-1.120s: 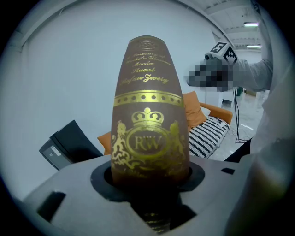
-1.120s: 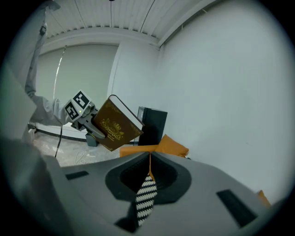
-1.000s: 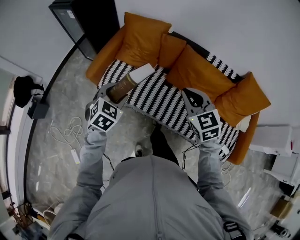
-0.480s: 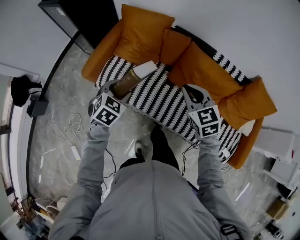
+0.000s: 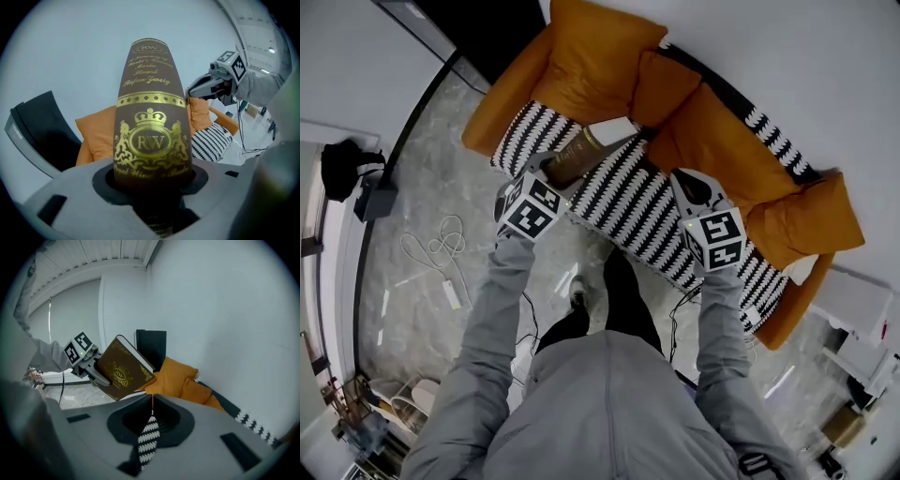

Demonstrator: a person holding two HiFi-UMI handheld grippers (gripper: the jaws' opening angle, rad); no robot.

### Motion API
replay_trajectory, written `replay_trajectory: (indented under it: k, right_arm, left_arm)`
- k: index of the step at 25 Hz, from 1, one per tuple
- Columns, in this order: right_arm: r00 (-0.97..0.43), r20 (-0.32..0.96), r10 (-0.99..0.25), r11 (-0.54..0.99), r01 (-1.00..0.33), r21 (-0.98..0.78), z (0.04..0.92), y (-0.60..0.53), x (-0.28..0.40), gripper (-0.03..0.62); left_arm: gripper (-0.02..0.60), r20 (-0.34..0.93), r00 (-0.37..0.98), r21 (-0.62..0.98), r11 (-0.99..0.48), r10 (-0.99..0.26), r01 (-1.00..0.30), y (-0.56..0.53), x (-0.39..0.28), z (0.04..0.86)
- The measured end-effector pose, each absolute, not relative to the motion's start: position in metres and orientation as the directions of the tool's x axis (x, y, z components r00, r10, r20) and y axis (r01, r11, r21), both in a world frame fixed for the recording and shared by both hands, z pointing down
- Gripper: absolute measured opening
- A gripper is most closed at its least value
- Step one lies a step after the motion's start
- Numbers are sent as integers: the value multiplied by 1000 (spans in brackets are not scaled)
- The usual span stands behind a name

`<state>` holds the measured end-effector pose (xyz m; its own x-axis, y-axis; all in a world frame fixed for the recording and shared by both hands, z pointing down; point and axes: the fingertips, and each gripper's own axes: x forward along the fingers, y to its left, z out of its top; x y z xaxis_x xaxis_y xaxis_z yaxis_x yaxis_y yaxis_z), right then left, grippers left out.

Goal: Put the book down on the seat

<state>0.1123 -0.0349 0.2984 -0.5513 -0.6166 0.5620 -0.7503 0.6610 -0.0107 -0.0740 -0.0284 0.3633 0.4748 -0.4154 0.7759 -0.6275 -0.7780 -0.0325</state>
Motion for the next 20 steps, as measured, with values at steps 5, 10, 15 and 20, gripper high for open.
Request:
replay_trajectory:
  k: [5, 10, 15, 20]
  right_arm:
    - [-561, 586, -586, 642, -762, -87, 333, -46, 116, 31]
    - [-556, 609, -565, 608, -780, -147, 368, -59, 123, 31]
    - [-559, 638, -530, 598, -780, -186, 403, -65, 127, 31]
    - [-556, 666, -497, 577, -785, -224, 432, -72, 136, 31]
  left_arm:
    - [242, 801, 476, 26, -774, -362, -633, -33, -72, 396]
    - [242, 820, 488, 97, -766, -301, -636, -40, -69, 436]
    - [242, 834, 499, 168, -754, -234, -635, -46, -59, 474]
    - [242, 839, 514, 243, -722, -179, -648, -60, -44, 517]
